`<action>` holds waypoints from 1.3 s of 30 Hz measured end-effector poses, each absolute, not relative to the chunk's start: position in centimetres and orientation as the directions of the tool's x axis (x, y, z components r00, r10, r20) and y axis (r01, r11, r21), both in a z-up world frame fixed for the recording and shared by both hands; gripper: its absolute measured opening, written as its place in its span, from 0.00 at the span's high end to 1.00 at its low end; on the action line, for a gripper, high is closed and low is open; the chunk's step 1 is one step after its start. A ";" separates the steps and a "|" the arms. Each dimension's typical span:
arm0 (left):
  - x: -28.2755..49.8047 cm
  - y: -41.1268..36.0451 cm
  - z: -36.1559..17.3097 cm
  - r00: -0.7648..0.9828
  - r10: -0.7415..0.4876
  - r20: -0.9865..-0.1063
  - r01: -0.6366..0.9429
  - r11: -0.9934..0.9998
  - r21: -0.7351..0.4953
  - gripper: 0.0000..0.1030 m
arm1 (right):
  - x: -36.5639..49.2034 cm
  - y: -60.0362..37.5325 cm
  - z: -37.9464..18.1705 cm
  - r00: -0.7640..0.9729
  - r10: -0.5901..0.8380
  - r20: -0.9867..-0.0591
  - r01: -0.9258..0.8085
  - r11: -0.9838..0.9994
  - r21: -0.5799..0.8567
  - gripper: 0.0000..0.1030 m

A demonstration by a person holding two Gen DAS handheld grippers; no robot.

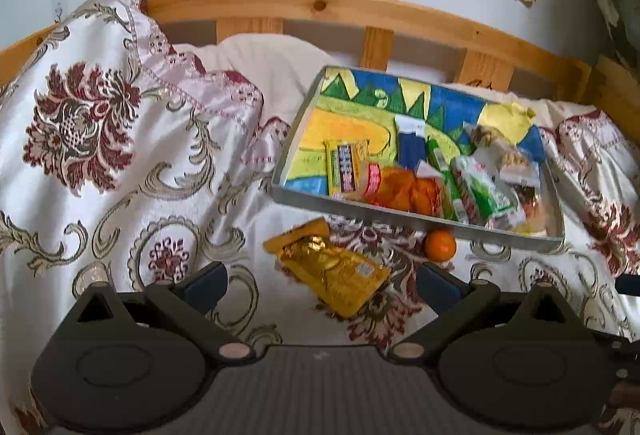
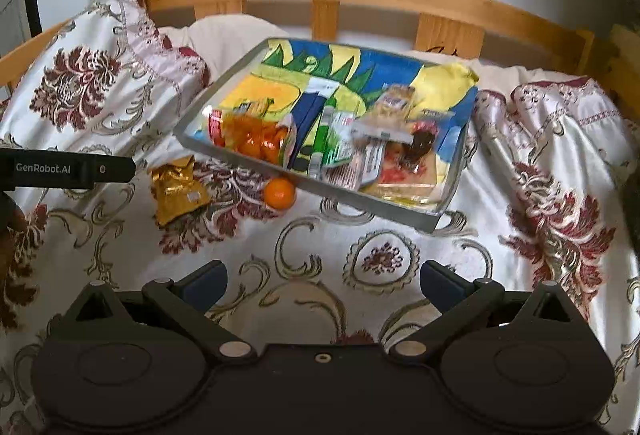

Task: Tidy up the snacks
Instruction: 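Lift both tools away from the tray toward the remaining snacks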

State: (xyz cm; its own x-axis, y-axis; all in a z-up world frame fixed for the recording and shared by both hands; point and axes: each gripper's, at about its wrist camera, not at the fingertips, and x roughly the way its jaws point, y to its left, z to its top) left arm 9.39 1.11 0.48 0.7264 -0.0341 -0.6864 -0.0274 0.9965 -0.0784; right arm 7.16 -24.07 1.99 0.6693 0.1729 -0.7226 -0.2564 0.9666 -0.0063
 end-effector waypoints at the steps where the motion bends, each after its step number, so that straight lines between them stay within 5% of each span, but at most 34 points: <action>1: 9.4 1.1 0.3 0.722 -0.035 -0.691 -0.025 0.997 -0.076 0.01 | 7.1 -24.0 1.8 0.665 0.173 -0.726 -0.257 0.966 -0.005 0.01; 39: 10.0 2.1 -2.9 0.669 -0.023 -0.743 -0.020 0.999 -0.049 0.01 | 9.8 -23.2 -0.9 0.646 0.177 -0.743 -0.248 0.969 0.014 0.01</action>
State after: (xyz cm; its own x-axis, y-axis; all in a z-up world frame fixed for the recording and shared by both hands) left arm 9.95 2.13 -2.92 0.6691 -0.0232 -0.7428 -0.0202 0.9986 -0.0495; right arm 9.76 -23.23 -0.87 0.6461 0.1767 -0.7426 -0.2482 0.9686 0.0145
